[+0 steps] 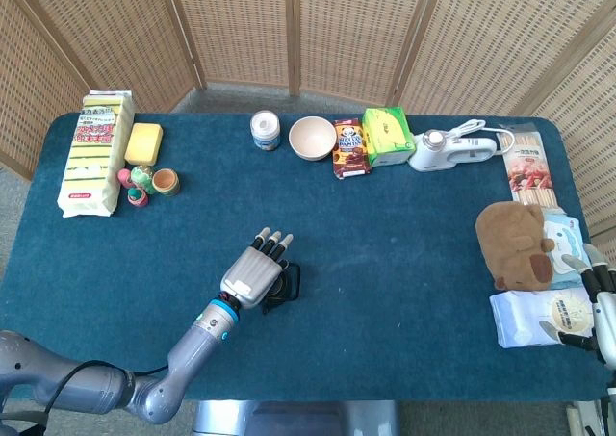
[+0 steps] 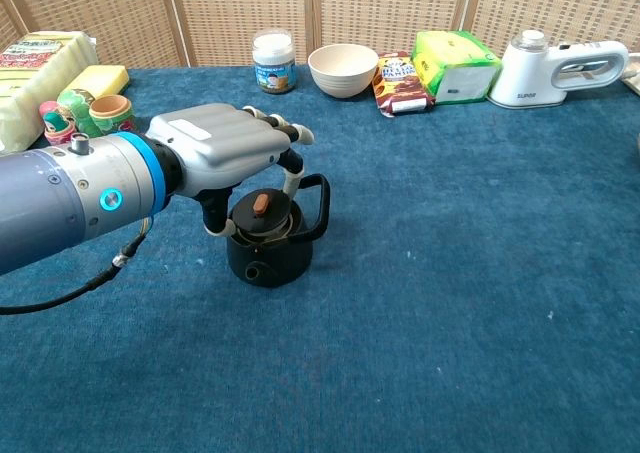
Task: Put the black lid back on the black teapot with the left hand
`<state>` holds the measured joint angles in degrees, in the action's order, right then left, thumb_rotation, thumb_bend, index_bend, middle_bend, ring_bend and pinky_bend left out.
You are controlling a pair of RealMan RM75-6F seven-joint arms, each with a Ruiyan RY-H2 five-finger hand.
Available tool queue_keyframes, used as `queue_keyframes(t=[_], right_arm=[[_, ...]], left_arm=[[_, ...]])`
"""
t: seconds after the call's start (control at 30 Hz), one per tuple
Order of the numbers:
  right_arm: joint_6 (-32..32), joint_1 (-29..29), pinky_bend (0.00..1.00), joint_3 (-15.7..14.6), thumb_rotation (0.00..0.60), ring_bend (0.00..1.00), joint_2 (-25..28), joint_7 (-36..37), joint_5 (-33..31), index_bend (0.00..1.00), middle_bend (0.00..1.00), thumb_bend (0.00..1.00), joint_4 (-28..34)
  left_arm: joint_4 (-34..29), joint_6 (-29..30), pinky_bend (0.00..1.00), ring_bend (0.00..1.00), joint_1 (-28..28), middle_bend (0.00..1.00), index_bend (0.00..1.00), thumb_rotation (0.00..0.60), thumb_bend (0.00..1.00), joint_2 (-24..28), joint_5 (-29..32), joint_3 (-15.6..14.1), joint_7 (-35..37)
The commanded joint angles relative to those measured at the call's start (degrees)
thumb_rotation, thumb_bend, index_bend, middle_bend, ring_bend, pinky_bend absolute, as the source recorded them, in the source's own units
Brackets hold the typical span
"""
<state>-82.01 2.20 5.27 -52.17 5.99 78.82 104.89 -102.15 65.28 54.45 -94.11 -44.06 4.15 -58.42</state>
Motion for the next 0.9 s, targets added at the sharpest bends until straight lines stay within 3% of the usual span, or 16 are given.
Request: queue_keyframes(t=[0.03, 0.57, 0.9], right_arm=[[-0.01, -0.01, 0.00, -0.02, 0.600, 0.00, 0.01, -0.02, 0.03, 0.16, 0.02, 0.08, 0.02], [-0.08, -0.08, 0.00, -0.09, 0.599, 0.00, 0.09, -0.06, 0.07, 0.16, 0.02, 0.08, 0.21], [0.07, -0.03, 0.00, -0.09, 0.600, 0.00, 0.20, 0.18, 0.06, 0.16, 0.02, 0.08, 0.12]], left_arm=[[-0.50, 0.02, 0.05, 0.00, -0.04, 0.00, 0.40, 0.600, 0.24, 0.43, -0.07, -0.03, 0.46], [-2.31, 1.26, 0.05, 0.00, 0.60, 0.00, 0.18, 0.600, 0.22, 1.38, 2.76, -0.24, -0.67], [-6.94, 3.80, 0.05, 0.00, -0.33, 0.00, 0.16, 0.600, 0.22, 4.99, -0.04, 0.29, 1.45]])
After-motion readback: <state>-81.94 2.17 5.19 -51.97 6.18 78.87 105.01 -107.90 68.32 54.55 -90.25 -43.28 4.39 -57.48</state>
